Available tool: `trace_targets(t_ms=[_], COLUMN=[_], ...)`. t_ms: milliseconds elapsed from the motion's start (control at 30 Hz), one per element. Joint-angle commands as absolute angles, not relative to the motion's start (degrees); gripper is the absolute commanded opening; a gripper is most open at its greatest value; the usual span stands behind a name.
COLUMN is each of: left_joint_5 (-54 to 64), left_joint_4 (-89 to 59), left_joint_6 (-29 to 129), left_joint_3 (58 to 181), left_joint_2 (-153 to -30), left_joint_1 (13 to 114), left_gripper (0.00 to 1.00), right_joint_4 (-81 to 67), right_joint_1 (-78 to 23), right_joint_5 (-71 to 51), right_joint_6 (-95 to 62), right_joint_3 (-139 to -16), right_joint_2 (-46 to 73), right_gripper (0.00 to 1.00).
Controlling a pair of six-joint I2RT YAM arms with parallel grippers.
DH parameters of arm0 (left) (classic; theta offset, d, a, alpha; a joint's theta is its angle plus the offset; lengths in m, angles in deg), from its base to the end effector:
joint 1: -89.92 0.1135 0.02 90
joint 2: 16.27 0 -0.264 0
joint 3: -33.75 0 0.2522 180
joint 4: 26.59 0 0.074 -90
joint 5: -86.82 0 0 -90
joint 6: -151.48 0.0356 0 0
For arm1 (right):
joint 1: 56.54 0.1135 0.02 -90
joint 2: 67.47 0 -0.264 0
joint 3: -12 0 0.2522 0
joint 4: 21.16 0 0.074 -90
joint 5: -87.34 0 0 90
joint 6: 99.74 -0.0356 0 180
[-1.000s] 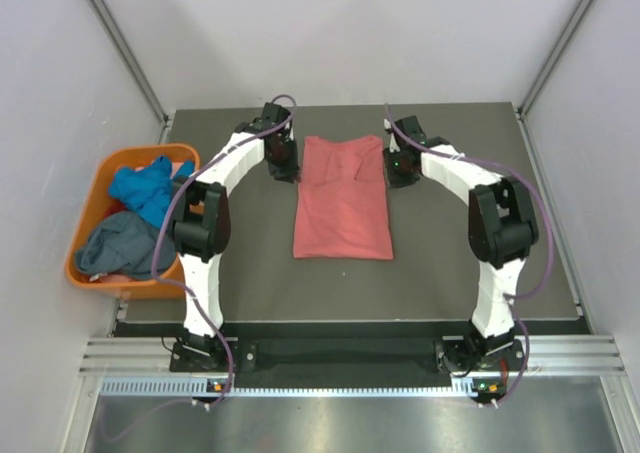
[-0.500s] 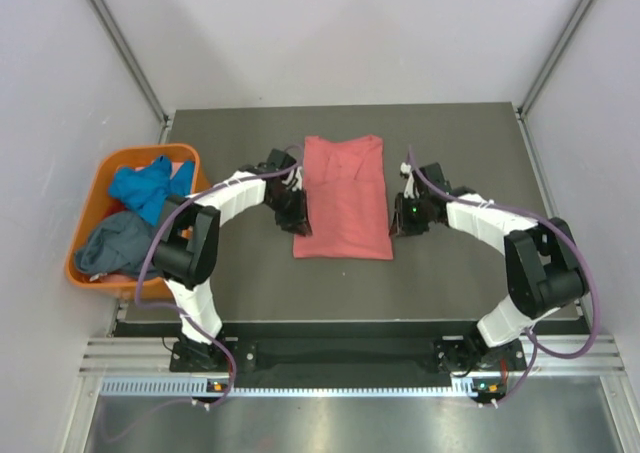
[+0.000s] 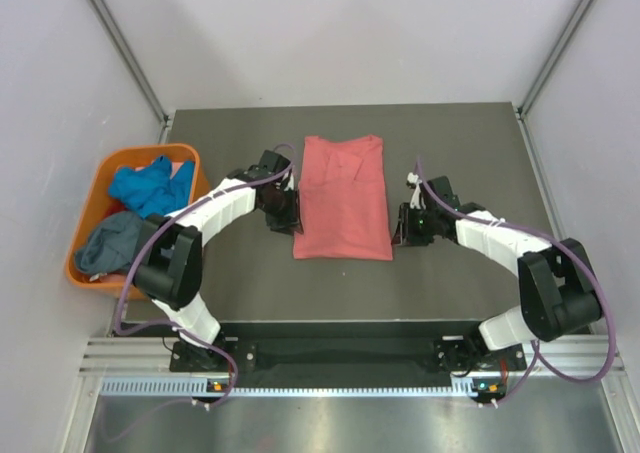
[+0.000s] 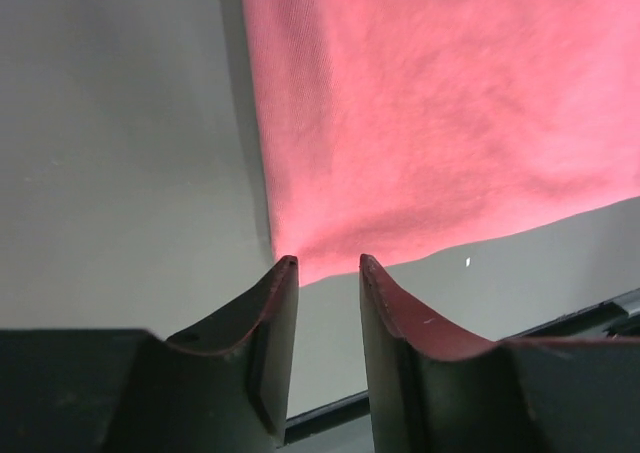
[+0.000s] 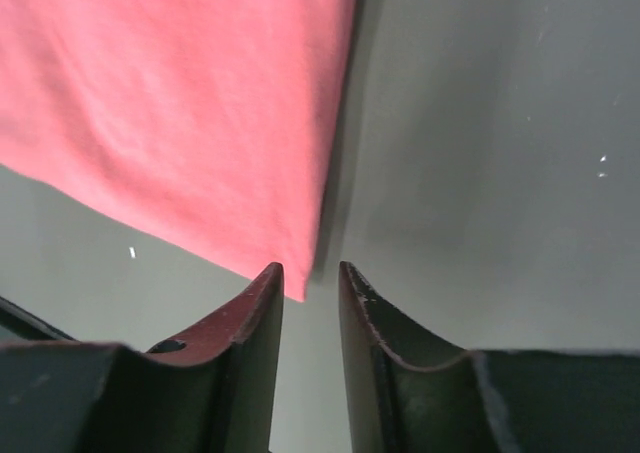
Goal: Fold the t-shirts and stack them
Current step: Fold the tshirt
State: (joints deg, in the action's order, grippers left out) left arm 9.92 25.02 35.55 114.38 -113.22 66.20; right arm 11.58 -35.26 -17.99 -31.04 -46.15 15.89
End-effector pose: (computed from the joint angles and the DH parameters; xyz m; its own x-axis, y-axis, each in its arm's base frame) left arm 0.3033 -0.1421 0.2040 -0.9684 -0.0397 -0.2461 0.0515 0.9341 -0.3532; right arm 0.2530 0.1086 0.1765 -0.9105 0.0213 -0.4130 -0.1610 0.9016 0.4015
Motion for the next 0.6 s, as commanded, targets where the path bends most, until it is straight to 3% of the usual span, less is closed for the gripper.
trace_targets(t_ms=[0,300,500,567], left_joint_5=[7.0,10.4,11.1,12.4], left_joint_4=[27.3,22.7,21.0,20.5], left_joint_6=[35.7,34.6,34.9,35.0], left_joint_3=[116.9,111.7,109.1,108.4], left_joint_2=[-110.8,-114.4,-114.6,-114.8], left_joint_1=[66.1,66.1,66.1,66.1], left_gripper=[0.37,0.35,0.29,0.22], right_joint_4=[10.0,5.3,1.0,0.1], right_joint_1=[-34.8,-34.1,-33.2,-33.2], right_joint_5=[-18.7,-19.4,-21.5,-21.7], right_joint_6=[-30.3,-30.2,-31.9,-32.5], right_joint_3=[-48.6,-47.0,-42.6,-41.2], right_joint_2=[14.0,19.8,20.2,20.0], right_gripper=[0.31,0.33,0.29,0.21])
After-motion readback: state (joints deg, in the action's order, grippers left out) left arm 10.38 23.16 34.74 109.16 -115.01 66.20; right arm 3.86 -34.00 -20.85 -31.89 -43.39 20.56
